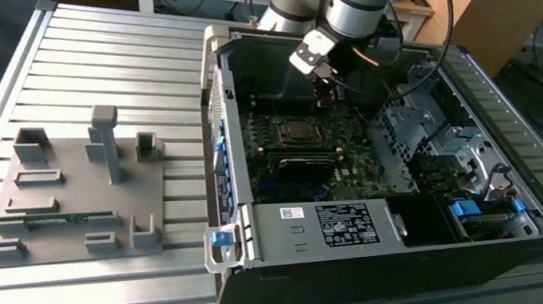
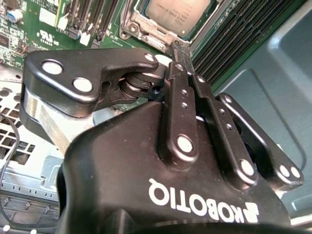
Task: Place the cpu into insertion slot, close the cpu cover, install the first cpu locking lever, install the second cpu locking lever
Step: 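Close the cpu cover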
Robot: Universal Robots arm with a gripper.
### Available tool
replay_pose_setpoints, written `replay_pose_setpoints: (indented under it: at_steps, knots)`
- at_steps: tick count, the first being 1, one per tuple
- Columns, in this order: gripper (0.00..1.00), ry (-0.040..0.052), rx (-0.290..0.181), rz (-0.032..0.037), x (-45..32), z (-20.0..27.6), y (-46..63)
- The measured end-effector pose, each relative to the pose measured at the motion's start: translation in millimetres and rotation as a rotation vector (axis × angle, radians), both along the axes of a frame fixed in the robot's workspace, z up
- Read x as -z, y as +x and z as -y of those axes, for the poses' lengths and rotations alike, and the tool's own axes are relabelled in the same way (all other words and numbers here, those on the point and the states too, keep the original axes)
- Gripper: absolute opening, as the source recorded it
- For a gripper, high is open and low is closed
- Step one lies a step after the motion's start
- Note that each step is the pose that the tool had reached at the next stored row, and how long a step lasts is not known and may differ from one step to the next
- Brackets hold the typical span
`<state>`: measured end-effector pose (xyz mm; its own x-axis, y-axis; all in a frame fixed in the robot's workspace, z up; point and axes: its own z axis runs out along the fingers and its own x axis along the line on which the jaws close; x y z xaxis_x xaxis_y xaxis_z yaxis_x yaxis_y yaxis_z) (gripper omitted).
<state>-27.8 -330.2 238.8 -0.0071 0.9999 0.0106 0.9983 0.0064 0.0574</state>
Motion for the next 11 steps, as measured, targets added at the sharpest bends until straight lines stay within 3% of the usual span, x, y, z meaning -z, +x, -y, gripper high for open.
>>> replay_pose_setpoints:
  at_steps: [11]
  knots:
    - [0.11, 0.0, 0.0, 0.0025, 0.4, 0.8, -3.9]
